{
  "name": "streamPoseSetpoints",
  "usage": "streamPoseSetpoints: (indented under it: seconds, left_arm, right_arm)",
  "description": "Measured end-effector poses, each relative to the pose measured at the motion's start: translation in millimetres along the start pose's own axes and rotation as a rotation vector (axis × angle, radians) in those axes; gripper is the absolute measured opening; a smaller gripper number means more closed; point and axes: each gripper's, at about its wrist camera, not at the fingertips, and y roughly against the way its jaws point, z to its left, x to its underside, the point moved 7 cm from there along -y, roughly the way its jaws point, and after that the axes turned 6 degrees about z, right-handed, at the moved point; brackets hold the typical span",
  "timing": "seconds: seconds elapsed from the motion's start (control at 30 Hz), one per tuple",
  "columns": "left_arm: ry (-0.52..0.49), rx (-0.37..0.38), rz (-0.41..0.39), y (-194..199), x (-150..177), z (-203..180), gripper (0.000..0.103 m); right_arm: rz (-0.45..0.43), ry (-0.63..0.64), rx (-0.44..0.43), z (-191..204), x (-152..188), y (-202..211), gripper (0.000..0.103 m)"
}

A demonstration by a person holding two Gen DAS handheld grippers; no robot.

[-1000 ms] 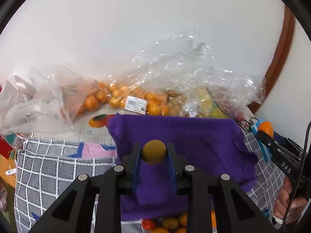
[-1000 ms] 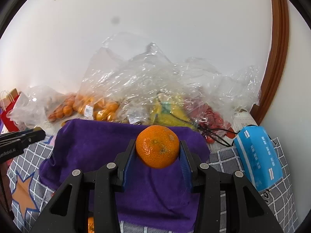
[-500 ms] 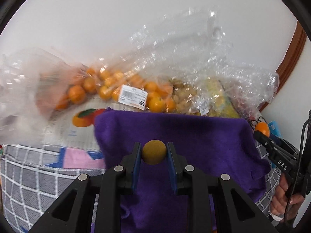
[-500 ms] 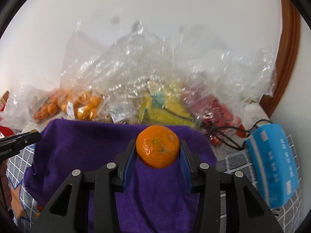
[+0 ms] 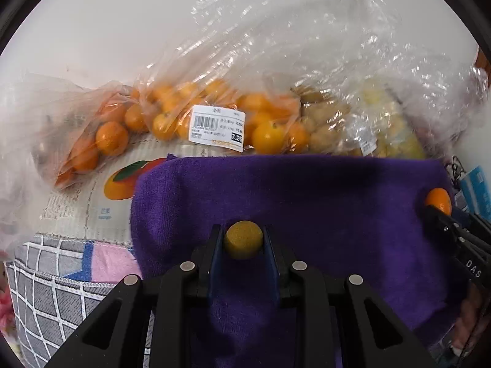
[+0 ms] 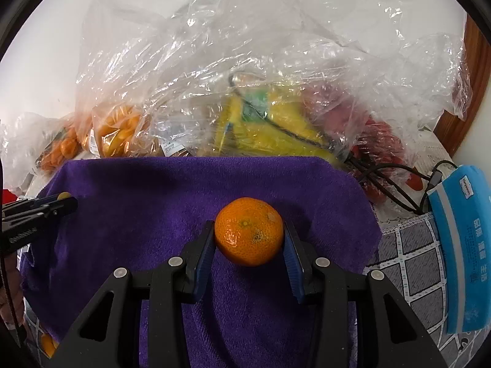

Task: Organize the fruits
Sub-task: 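Carry both fruits onto the purple towel and open both grippers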

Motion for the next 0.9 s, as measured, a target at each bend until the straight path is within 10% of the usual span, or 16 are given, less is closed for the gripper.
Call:
streamPoseSetpoints:
  seconds: [0.37,0.5,0.67,0.9]
  left_arm:
    - [0.018,0.071,0.048,-13,-1,-6,0.025]
    - [0.019,0.100,0.047,-9,-2,-4,0.032]
    - [-0.005,0.079,-0.017,20,-4,-4,0.051]
    - [0.009,0.092,-0.109,75,7,-6,0.050]
  right_arm:
    - [0.070,0.023,0.017,3,4,-12,0.043]
    - [0.048,0.055,0.025,9,3,-4,0.062]
    - [-0.035,0.064,0.029,18,-5,32,0.069]
    - [-0.143,0.077,0.019,30,-2,91,0.070]
